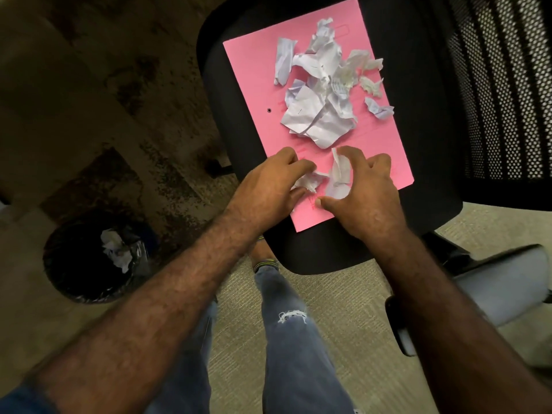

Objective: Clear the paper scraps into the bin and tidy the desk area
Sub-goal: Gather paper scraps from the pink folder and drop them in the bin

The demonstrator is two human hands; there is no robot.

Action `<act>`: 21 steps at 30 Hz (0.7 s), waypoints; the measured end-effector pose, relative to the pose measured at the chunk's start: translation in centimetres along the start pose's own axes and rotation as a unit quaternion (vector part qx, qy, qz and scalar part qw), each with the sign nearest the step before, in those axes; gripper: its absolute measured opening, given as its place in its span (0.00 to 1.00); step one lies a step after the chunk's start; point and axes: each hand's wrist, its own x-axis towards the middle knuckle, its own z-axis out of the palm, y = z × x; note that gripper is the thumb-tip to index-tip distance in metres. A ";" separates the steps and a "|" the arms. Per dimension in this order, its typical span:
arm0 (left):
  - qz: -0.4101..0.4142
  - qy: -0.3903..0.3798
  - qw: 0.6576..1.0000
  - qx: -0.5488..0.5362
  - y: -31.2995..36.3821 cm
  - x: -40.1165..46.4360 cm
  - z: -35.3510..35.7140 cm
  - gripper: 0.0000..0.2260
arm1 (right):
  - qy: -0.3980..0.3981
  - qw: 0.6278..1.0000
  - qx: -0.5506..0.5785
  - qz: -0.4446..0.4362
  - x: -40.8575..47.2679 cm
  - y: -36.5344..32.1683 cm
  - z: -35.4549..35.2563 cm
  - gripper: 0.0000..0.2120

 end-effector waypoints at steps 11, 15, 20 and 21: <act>-0.038 0.025 0.995 -0.088 -1.4 -1.0 0.5 0.09 | -0.030 0.998 0.006 -0.054 0.4 -2.6 1.8 0.16; -0.044 0.044 0.992 -0.106 -2.8 -2.4 0.1 0.09 | -0.021 0.997 -0.008 -0.077 0.4 -4.1 2.5 0.11; -0.062 0.090 0.986 -0.128 -5.1 -5.0 -1.2 0.09 | -0.031 0.997 0.020 -0.066 -0.1 -7.1 3.6 0.07; -0.067 0.100 0.984 -0.133 -5.7 -5.7 -1.5 0.08 | -0.034 0.997 0.023 -0.066 -0.3 -7.8 3.9 0.07</act>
